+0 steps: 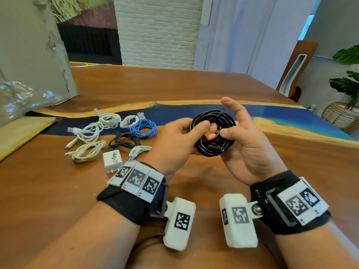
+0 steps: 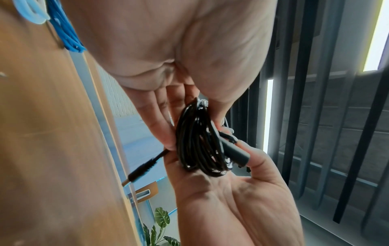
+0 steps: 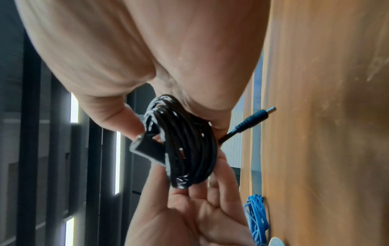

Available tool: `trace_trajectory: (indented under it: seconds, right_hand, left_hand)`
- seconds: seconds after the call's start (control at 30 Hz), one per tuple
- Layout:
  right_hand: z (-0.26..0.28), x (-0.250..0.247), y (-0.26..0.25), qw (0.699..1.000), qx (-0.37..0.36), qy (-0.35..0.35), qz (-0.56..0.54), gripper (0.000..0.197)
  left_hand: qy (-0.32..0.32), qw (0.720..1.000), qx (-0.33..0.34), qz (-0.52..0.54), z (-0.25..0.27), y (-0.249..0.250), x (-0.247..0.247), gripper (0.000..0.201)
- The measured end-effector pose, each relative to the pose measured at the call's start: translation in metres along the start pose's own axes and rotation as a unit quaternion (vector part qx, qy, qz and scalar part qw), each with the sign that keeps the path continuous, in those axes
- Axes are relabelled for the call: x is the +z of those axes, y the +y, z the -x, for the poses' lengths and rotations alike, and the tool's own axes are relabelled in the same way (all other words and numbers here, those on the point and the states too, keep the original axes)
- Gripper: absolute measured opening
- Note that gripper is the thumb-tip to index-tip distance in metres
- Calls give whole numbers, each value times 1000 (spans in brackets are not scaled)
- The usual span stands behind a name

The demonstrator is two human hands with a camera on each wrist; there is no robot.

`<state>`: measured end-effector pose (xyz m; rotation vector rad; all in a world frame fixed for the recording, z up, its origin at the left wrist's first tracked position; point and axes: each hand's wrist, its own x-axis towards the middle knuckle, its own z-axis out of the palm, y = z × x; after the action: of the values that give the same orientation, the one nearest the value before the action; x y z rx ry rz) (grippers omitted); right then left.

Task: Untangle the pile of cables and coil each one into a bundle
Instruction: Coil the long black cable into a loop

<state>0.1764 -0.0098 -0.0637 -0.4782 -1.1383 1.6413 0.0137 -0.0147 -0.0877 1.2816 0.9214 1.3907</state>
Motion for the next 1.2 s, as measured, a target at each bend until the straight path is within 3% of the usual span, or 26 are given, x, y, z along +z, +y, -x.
trace_trajectory:
  seconds: [0.17,0.27,0.37,0.5,0.7,0.93,1.1,1.2]
  right_hand:
    - [0,-4,0,1000,-18,23,10,65]
    - [-3,-3,5,993,-41,64,88,44]
    - [-4,-3,10,977,-68,81,183,43]
    - [-5,-7,11,952,-119,54,277,56]
    - [-5,-14,4,929,-136,48,340,30]
    - [-3,-15,-3,887,-137,12,440,30]
    - [-5,-16,4,904,-121,15,410,19]
    - [-7,-15,9,912,-136,55,383,12]
  left_hand:
    - [11,1000,27,-8,0,-1,3,12]
    - [40,999,27,-10,-1,-5,3,16]
    - [62,998,23,-14,-3,-9,2,23]
    - [62,998,9,-9,-3,-11,1,23]
    - [42,999,15,-27,1,-12,5,16]
    - [41,999,-1,-30,0,-12,3,19]
    - [40,999,3,-22,0,-12,4,17]
    - [49,998,8,-25,-1,-9,5,15]
